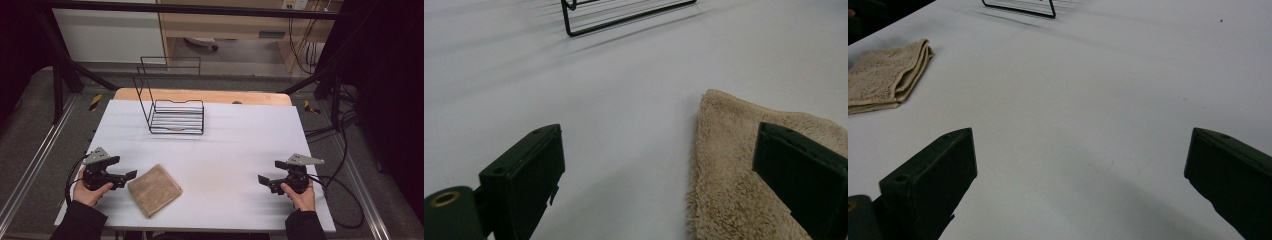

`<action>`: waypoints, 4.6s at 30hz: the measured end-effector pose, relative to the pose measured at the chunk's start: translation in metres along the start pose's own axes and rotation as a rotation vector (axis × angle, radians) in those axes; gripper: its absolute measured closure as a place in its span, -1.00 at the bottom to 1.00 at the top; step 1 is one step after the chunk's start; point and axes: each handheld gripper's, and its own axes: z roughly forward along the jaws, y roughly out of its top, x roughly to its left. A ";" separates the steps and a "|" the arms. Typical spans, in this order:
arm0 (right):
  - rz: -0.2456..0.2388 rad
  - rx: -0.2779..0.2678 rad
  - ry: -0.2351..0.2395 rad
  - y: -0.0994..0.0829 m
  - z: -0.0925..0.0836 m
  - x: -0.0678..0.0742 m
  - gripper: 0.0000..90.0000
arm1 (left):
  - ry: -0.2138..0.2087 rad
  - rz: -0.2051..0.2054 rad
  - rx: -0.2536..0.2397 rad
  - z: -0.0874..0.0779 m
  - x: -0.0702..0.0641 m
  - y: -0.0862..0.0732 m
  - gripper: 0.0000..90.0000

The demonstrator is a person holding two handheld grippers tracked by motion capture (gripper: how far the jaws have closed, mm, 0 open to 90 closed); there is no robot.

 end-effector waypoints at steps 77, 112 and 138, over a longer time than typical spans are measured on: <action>-0.155 0.124 0.108 0.070 0.140 0.123 -0.92 | 0.048 -0.104 0.211 0.004 -0.036 -0.026 0.85; -0.173 0.291 0.242 0.079 0.260 0.189 0.32 | 0.055 -0.100 0.216 0.004 -0.036 -0.025 0.87; -0.112 0.250 0.155 0.084 0.235 0.190 0.87 | 0.070 -0.081 0.186 0.021 -0.032 0.003 0.91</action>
